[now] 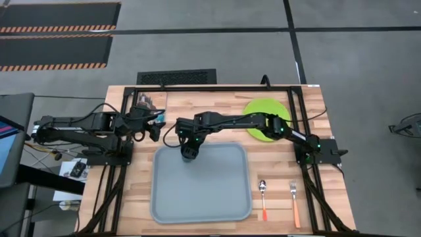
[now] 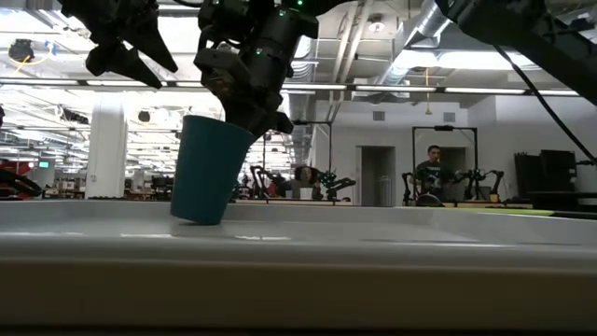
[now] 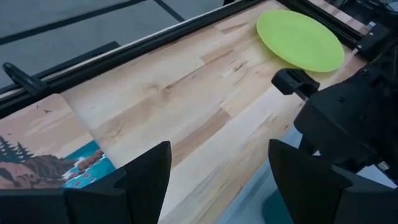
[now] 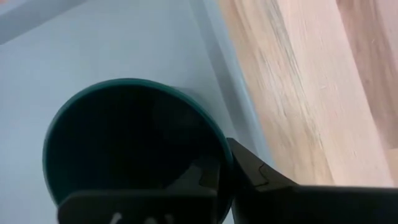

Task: Pick and place plate/cup/fork/spoon on tray
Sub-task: Put the dark green cup on the gray serving tray, then put the light green plate on the gray serving tray

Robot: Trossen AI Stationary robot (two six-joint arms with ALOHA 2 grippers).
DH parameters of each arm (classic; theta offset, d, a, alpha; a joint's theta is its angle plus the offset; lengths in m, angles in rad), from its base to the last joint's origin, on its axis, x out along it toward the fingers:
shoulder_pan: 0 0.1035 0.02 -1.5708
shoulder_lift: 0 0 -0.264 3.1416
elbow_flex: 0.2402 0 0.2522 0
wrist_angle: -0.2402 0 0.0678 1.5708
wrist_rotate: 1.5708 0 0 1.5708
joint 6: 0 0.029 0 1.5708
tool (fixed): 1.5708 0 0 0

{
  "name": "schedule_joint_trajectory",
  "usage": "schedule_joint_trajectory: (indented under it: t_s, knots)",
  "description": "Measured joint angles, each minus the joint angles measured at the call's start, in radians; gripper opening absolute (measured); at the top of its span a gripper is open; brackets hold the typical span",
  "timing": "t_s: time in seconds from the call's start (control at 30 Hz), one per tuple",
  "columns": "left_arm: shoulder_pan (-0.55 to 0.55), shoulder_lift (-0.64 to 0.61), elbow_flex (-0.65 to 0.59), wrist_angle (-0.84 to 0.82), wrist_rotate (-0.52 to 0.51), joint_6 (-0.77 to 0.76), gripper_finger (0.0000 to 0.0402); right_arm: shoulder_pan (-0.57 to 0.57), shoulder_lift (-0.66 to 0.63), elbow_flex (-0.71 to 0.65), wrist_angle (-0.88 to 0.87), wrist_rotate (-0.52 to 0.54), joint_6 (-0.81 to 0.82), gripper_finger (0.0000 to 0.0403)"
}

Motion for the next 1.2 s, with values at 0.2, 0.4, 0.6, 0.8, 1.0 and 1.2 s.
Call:
schedule_joint_trajectory:
  t_s: [0.2,0.4,0.6,0.8,1.0,1.2]
  knots:
    - [0.0,0.0,0.0,0.0,0.002,-0.003,0.0257,0.0,0.004,-0.003,0.002,0.008,0.0,0.0055]
    - [0.0,0.0,0.0,0.0,0.002,-0.003,0.0257,0.001,0.008,-0.004,0.044,0.008,-0.007,0.0099]
    - [0.0,0.0,0.0,0.0,0.002,-0.003,0.0257,0.0,0.008,-0.004,0.046,0.008,0.0,0.0145]
    - [0.0,0.0,0.0,0.0,0.003,-0.003,0.0257,0.001,0.004,0.019,0.068,0.007,-0.008,0.0176]
    - [0.0,0.0,0.0,-0.002,0.011,-0.003,0.0257,-0.002,-0.046,0.019,0.065,0.006,-0.011,0.0189]
    - [0.0,-0.001,0.0,-0.001,0.015,-0.008,0.0257,-0.011,-0.142,0.018,0.008,0.004,-0.056,0.0181]
